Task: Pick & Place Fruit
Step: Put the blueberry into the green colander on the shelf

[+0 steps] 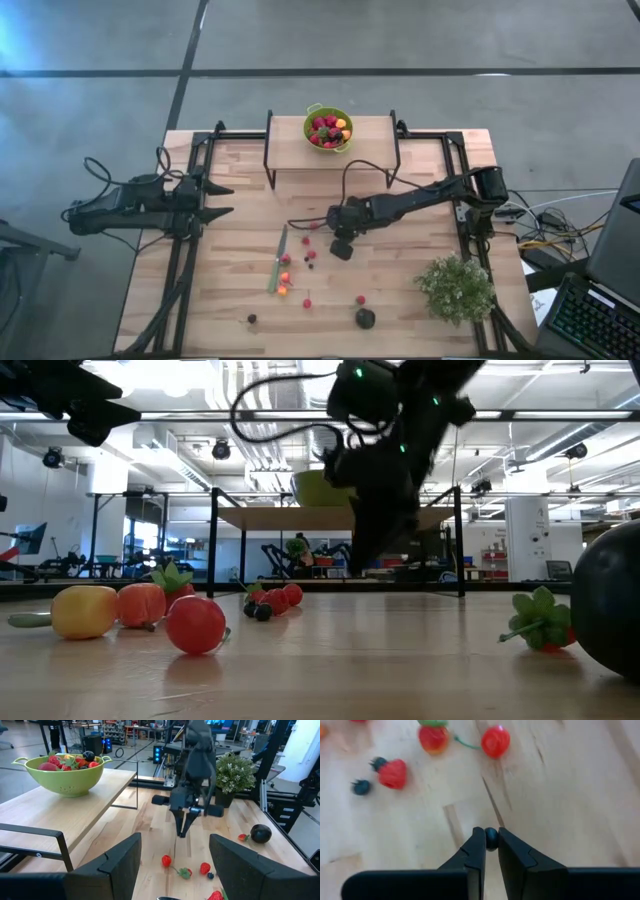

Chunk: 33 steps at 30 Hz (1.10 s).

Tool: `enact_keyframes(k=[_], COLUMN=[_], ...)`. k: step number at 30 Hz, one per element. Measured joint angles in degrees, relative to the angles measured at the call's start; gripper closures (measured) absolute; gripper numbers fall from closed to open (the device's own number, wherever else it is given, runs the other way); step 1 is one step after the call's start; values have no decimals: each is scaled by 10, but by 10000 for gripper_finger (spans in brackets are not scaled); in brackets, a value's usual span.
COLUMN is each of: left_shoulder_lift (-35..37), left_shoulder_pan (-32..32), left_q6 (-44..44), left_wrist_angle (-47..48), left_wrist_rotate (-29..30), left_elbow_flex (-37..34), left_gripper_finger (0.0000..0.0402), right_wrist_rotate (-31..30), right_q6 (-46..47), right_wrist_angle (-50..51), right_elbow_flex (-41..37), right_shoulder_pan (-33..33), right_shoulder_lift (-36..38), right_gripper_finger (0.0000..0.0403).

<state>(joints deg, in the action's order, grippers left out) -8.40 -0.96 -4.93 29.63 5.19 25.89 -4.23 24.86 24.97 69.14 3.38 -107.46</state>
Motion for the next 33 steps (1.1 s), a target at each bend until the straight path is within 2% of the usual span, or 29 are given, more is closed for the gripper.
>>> enact_keyframes(k=[14,25,29,33], left_shoulder_lift=[0,0,0,0], left_shoulder_pan=[0,0,0,0], left_q6=[0,0,0,0], left_wrist_angle=[0,0,0,0], left_wrist_rotate=[0,0,0,0], left_elbow_flex=[0,0,0,0], left_gripper_finger=[161,161,161,161], right_wrist_rotate=[-2,-4,-4,-7], right_q6=[-86,-114,-114,-116], right_wrist_angle=[197,298,320,319], right_elbow_flex=[249,442,486,488], right_shoulder_pan=[-20,-100,-137,-175], right_shoulder_lift=[2,2,3,3], right_gripper_finger=[369,369,369,369])
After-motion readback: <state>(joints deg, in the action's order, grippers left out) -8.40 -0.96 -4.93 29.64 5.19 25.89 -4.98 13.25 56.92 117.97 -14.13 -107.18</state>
